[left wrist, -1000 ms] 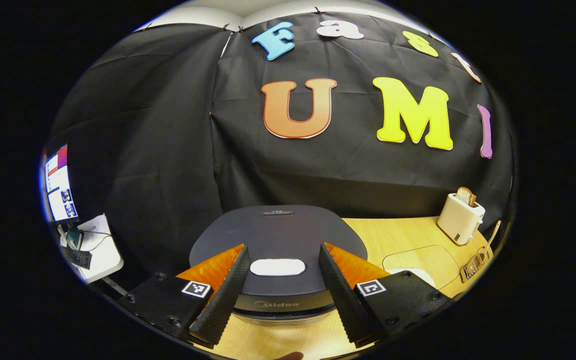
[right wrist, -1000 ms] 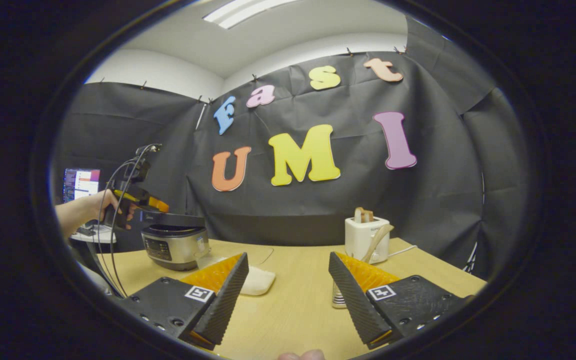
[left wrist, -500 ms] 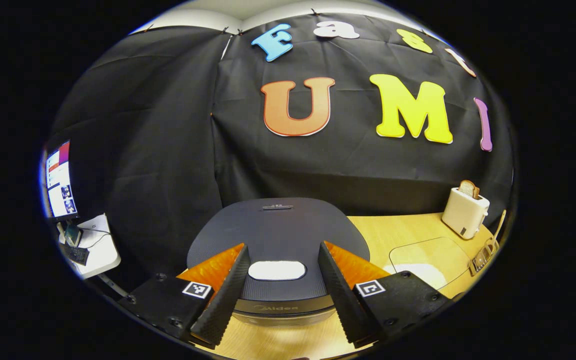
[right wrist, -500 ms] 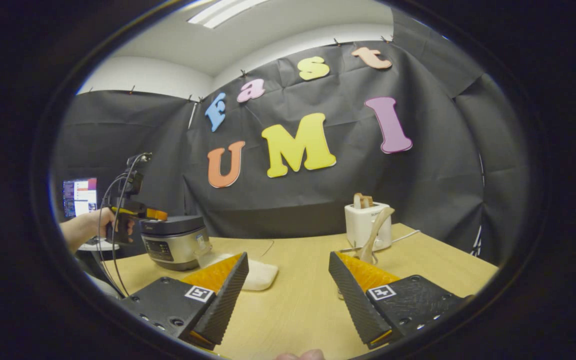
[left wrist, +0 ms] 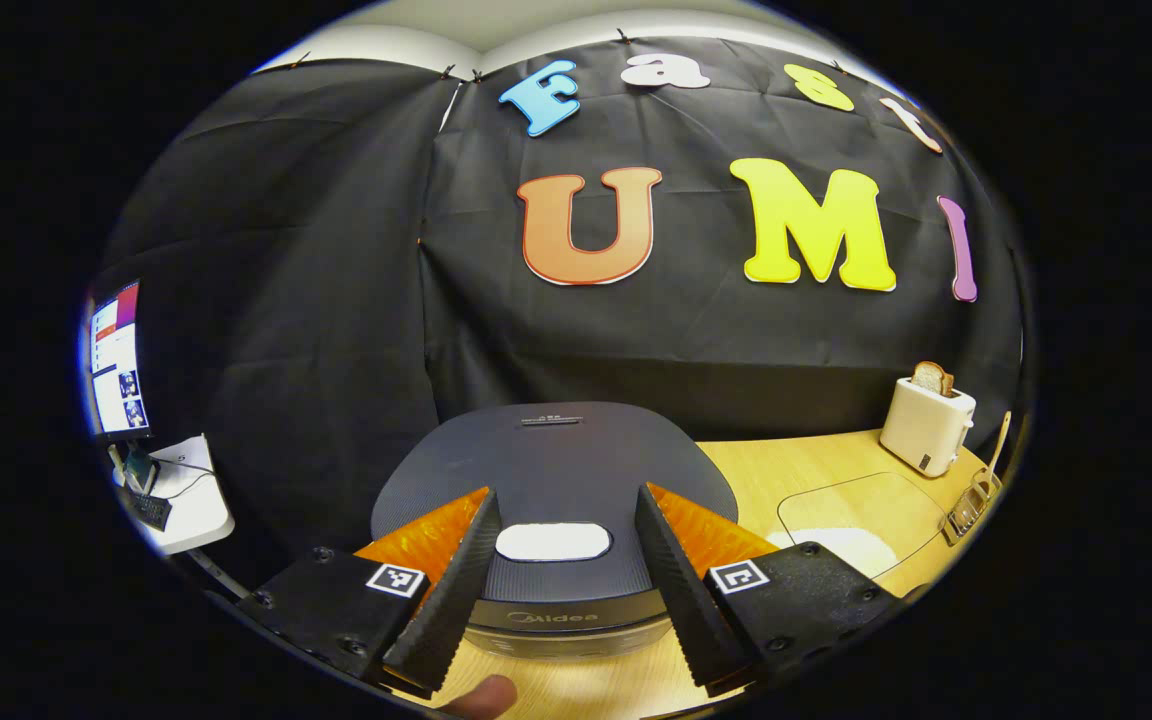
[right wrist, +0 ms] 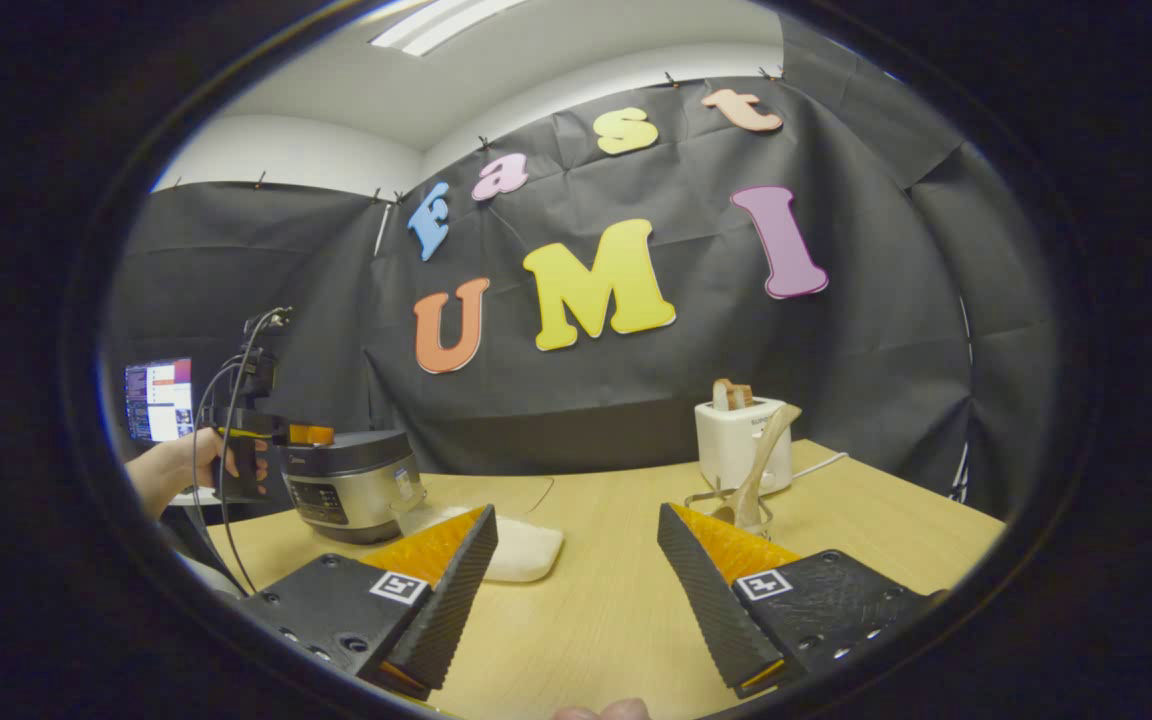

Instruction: Close the left gripper, press the button to open the rice cooker; take a wooden spoon from the chopstick holder with the right hand, scoop a spoonful of rice and pour it into the rice cooker, then put the wooden spoon back into the chopstick holder.

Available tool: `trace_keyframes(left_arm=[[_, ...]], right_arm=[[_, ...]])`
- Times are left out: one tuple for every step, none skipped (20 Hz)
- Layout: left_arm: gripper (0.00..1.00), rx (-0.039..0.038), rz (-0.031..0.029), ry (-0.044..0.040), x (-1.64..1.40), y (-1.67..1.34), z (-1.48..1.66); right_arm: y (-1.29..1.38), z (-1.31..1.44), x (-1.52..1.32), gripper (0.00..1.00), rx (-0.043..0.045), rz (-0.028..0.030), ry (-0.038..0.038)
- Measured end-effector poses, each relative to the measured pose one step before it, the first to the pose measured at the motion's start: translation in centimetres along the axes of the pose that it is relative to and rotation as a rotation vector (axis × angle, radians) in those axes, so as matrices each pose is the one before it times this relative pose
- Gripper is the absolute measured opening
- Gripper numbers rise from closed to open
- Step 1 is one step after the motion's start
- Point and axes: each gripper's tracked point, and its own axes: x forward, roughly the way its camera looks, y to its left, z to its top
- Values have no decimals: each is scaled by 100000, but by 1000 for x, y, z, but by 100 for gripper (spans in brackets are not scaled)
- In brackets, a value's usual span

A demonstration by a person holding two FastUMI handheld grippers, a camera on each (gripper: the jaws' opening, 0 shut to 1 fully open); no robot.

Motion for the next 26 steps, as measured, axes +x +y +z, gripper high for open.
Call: trace_keyframes(left_arm=[[88,-207,257,394,-63,20,-40],[88,-1350,555,481,-143,-3,-17],[88,-2267,-630,-353,-342,-330,403],[93,-2898,-477,118,343,-819,217],[100,-1908,222,-749,-674,-330,630],[100,-335,593,-1771,-1030,-110,569],[100,1058,454,-2936,-1017,-432,921],[100,734,-394,-3301,-1182,-728,1065],[100,-441,-1199,-4072,-1143,-987,1069],[100,-868,-3286,-4237,-933,-1466,1078],[100,-1127,-3337,-2885,-1080,-1687,591],[99,-119,-2275,-2151,-1065,-1203,151],[99,1405,-1613,-2026,-1121,-1119,354],[99,1736,-644,-2431,-1060,-732,531],[99,1925,-611,-2515,-923,-834,476],[99,1797,-819,-2255,-960,-893,122],[99,818,-1625,-663,-772,-1121,-354],[99,352,-1605,-238,-777,-1236,-467],[99,-236,-1108,-168,-691,-1004,-571],[99,91,-996,730,-704,-658,-571],[98,262,272,425,-775,-356,-437],[99,188,1003,-705,-844,-49,-15],[99,243,1372,-1808,-739,61,181],[98,35,679,-1430,-607,-171,93],[99,-179,-99,-907,-554,-165,111],[98,-13,-187,-847,-374,-130,133]], right_arm=[[-108,162,-2,96,-353,-431,-407],[-63,183,88,96,-191,-488,-204],[23,203,11,96,83,-224,-329],[198,262,34,99,85,8,-194],[354,194,41,95,-182,370,-240],[335,443,95,95,-903,-31,-807],[141,688,56,96,-1340,-258,-1293],[197,883,112,96,-1181,-433,-1737],[198,605,125,96,-549,-214,-1245],[193,633,78,96,-276,-155,-1014],[179,495,0,95,204,-85,-879],[256,670,20,95,56,-22,-863],[56,491,-166,95,-556,-342,-1110],[-61,698,-174,92,-909,-967,-1402],[5,655,-177,96,-703,-1039,-1322],[96,459,-99,95,-154,-544,-948],[145,250,-22,95,-105,-537,-974],[88,-16,48,95,-401,-646,-150],[86,-580,154,95,-652,-874,1582],[213,-465,-45,92,-432,-429,1735],[87,61,-299,96,-130,-362,153],[-4,344,-427,95,-359,-823,-1021],[110,430,-260,96,-932,-987,-1373],[195,307,-102,95,-1287,-617,-877],[309,6,-68,92,-1255,-437,15],[397,-29,-134,96,-882,-202,185]])
